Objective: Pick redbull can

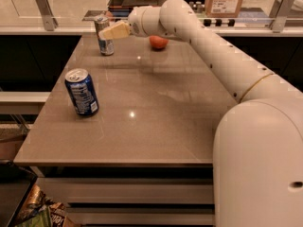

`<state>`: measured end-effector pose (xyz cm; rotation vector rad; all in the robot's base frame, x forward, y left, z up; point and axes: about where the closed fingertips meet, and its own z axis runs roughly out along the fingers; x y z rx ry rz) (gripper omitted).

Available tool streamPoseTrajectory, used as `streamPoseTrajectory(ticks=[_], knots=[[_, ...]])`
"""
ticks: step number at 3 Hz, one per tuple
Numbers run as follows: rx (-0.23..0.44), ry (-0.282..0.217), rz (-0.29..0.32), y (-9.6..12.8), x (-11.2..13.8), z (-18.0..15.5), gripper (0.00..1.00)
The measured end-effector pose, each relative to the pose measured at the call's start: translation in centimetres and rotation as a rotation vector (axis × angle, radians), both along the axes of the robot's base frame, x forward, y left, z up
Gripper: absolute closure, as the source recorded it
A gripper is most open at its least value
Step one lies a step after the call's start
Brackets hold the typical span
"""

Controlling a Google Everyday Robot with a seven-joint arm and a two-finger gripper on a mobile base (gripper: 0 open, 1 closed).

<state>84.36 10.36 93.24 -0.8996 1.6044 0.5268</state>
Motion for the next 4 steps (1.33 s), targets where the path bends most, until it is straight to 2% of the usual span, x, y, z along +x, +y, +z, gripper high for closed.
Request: streamPoseTrajectory(ticks=[2, 4], knots=[[0.043, 0.010, 0.066, 3.4, 0.6, -0.7, 0.00], [0.092, 0.010, 0.110, 5.4, 0.6, -0.6, 0.00]])
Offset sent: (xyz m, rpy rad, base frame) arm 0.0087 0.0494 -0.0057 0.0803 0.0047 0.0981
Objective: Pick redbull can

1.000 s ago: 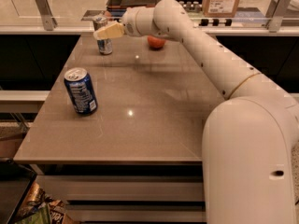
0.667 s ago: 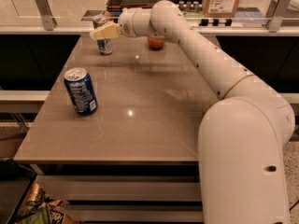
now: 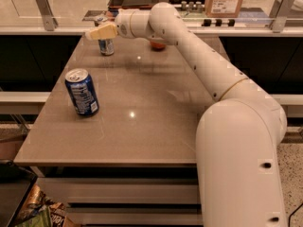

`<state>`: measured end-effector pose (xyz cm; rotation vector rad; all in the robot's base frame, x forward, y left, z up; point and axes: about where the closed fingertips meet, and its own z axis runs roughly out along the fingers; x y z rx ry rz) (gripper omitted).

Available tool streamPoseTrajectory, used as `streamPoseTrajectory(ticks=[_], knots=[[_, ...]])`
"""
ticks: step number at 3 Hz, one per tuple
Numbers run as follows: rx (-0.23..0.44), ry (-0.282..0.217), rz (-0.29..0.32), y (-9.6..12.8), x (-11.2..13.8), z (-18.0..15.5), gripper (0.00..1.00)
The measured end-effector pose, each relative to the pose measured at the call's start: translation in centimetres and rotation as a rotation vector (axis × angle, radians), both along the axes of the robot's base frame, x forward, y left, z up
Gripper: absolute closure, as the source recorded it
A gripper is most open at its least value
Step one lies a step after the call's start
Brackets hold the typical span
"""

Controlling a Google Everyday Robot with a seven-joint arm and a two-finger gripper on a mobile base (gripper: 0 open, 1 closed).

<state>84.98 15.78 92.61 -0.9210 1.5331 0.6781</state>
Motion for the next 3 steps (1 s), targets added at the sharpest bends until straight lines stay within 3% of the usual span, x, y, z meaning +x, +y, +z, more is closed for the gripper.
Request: streamPoseTrajectory(ticks=[1, 3], knots=[[0.043, 0.027, 0.022, 0.39, 0.04, -0.79, 0.00], [0.067, 0.041, 0.040, 1.07, 0.02, -1.49, 0.41]])
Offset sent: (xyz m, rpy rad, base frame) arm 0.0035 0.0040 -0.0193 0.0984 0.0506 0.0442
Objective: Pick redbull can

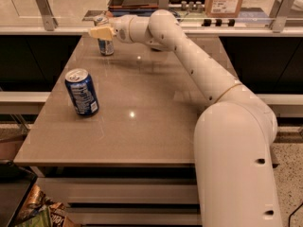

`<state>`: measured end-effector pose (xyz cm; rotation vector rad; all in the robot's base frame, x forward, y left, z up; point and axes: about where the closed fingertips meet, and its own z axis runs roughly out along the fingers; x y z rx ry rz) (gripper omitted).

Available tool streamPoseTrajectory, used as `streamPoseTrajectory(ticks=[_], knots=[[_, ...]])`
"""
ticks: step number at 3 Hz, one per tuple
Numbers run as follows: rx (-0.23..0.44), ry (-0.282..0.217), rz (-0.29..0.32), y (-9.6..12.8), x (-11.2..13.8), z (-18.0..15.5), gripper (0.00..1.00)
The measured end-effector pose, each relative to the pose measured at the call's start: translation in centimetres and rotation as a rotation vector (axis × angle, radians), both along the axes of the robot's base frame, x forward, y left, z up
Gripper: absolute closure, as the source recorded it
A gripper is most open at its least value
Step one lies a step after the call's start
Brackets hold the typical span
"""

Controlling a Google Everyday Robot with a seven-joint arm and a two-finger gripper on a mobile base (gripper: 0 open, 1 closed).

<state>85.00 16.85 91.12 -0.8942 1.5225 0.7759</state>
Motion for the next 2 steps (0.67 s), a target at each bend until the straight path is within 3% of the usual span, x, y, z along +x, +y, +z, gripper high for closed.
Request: streamPoseTrajectory(ticks=[2], knots=[[0.000, 0.003, 0.009, 0.67, -0.15, -0.21, 0.88]])
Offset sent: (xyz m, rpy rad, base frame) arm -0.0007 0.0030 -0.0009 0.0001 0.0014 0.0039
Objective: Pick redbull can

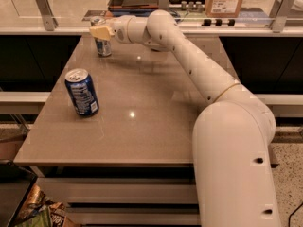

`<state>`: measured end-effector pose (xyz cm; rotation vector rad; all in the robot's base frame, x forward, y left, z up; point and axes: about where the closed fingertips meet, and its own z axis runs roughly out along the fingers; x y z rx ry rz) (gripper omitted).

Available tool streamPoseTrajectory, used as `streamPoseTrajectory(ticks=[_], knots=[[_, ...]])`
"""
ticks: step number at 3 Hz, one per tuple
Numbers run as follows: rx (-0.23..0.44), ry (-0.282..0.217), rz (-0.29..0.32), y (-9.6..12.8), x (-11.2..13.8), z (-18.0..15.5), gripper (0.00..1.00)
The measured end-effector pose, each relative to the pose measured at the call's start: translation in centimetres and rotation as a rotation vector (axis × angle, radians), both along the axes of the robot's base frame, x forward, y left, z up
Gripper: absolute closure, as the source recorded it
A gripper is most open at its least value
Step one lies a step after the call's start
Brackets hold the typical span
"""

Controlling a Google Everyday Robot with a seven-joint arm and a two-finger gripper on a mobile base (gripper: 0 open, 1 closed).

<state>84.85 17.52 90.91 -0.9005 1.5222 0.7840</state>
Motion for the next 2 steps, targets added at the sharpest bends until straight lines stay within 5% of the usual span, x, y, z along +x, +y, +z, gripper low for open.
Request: streamPoseTrajectory(ticks=[1, 2], knots=[[0.000, 0.001, 0.004, 0.32, -0.08, -0.09, 1.00], [0.001, 0.003, 0.019, 0.24, -0.55, 0.82, 1.00]])
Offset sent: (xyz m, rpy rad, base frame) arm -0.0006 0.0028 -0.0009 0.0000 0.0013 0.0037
